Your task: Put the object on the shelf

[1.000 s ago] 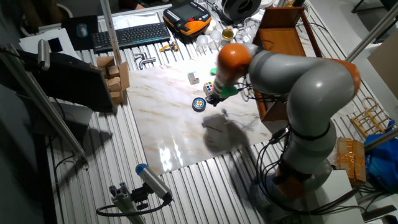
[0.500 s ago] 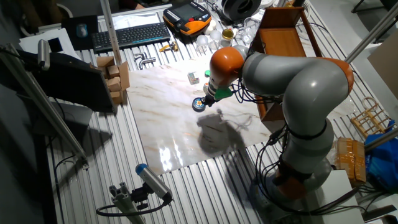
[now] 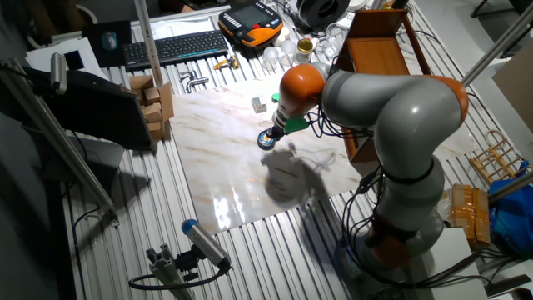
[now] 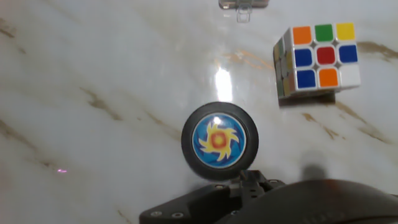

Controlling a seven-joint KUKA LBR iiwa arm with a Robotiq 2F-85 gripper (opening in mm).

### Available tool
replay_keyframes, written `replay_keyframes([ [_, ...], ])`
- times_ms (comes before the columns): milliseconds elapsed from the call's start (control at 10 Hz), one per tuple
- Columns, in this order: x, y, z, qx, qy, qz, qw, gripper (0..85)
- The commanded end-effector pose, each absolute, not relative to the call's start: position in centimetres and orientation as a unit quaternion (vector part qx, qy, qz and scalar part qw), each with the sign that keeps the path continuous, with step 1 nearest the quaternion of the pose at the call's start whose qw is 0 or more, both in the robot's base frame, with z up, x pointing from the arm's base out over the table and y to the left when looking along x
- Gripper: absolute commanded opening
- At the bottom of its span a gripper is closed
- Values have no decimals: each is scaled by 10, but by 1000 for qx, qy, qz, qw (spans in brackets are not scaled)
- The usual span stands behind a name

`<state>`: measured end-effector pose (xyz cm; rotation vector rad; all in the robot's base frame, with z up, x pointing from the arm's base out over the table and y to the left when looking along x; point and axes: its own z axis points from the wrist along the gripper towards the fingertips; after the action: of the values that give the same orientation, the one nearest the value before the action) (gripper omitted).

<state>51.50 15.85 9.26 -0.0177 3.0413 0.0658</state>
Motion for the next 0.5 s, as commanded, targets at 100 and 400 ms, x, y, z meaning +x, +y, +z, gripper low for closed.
replay_keyframes([
  [100, 519, 163, 93, -2, 999, 21, 49, 0],
  [400, 523, 169, 93, -2, 999, 17, 46, 0],
])
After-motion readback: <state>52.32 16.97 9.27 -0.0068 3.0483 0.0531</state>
